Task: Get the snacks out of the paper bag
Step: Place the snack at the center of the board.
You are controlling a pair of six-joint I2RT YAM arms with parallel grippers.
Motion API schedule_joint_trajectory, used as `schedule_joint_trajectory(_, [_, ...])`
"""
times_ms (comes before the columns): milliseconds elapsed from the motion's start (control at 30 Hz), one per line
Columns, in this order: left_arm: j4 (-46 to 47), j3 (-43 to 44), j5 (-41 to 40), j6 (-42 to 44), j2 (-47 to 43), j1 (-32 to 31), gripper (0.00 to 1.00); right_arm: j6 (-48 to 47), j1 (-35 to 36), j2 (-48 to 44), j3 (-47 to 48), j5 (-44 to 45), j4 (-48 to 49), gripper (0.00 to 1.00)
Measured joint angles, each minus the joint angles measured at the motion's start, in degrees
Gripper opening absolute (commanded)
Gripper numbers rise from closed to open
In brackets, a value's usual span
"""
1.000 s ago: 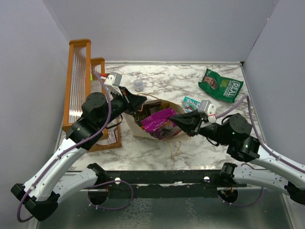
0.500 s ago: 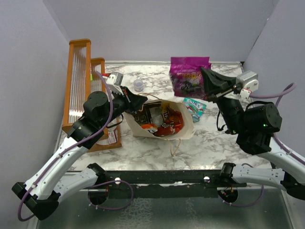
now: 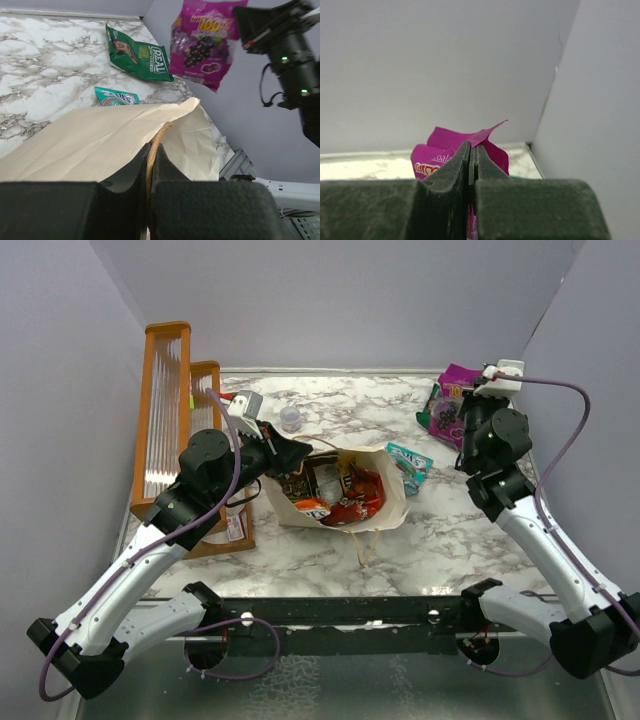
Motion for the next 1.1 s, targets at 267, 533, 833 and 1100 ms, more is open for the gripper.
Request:
schedule_joint_trajectory(267, [-0.02, -0.02, 0.04, -0.68, -0.92, 0.0, 0.0, 29.2, -25.35, 0.11, -18.23, -14.29, -9.99, 0.01])
schedule_joint_trajectory(533, [-0.04, -0.09, 0.17, -1.01, -0.96, 0.0, 0.0, 44.13, -30.99, -1.99, -22.71, -28.02, -11.63, 0.01])
schedule_joint_trajectory(833, [-0.04, -0.11, 0.31, -1.05, -1.09, 0.0, 0.0, 50.82, -30.86, -11.69, -21.88, -44.24, -22.45, 0.01])
schedule_joint_trajectory(1100, [0.13, -0.52, 0.92, -1.2, -0.52, 0.0, 0.0, 52.72, -30.88, -24.17, -25.68, -44.65, -29.2, 0.01])
